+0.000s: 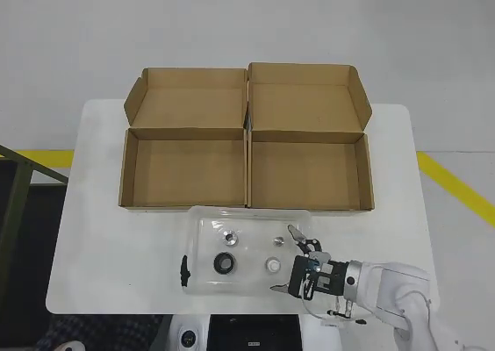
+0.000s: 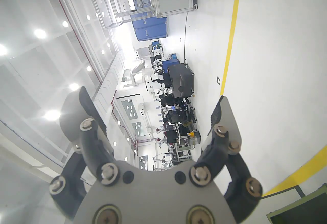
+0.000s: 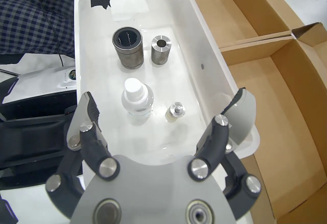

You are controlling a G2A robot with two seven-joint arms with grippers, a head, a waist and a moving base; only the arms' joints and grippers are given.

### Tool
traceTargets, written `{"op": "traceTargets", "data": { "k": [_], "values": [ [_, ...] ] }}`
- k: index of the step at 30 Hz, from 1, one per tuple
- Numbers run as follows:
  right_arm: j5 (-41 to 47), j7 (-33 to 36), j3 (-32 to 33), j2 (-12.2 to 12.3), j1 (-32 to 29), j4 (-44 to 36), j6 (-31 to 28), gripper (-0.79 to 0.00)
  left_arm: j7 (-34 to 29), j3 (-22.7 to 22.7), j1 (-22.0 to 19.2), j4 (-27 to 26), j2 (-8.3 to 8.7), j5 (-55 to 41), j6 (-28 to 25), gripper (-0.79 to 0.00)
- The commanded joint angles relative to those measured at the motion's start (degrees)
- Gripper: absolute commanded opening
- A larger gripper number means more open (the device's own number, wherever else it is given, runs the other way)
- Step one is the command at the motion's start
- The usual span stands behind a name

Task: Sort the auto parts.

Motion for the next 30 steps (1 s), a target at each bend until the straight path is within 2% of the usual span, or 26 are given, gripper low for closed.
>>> {"op": "traceTargets", "data": {
  "k": [1,10,17,19,25,30],
  "values": [
    [0.78,1.01,-0.60,0.06,0.35,0.33,0.11,0.000,0.00,0.00,0.00,0.00,0.00,0.00,0.00,0.000],
    [3.39,4.67,-2.40,0.47,1.84,2.06,0.81,0.000,0.00,0.00,0.00,0.00,0.00,0.00,0.00,0.000],
    [5.03,6.16,-2.74,0.87,2.47,2.58,1.50,-0.086,0.00,0.00,0.00,0.00,0.00,0.00,0.00,0.000],
    [5.38,6.48,-2.73,1.01,2.58,2.64,1.59,-0.132,0.00,0.00,0.00,0.00,0.00,0.00,0.00,0.000],
    [4.95,7.84,-3.35,1.38,2.89,2.81,2.32,-0.163,0.00,0.00,0.00,0.00,0.00,0.00,0.00,0.000],
    [4.43,8.15,-4.12,1.63,3.27,2.99,3.08,-0.240,0.00,0.00,0.00,0.00,0.00,0.00,0.00,0.000]
  ]
}}
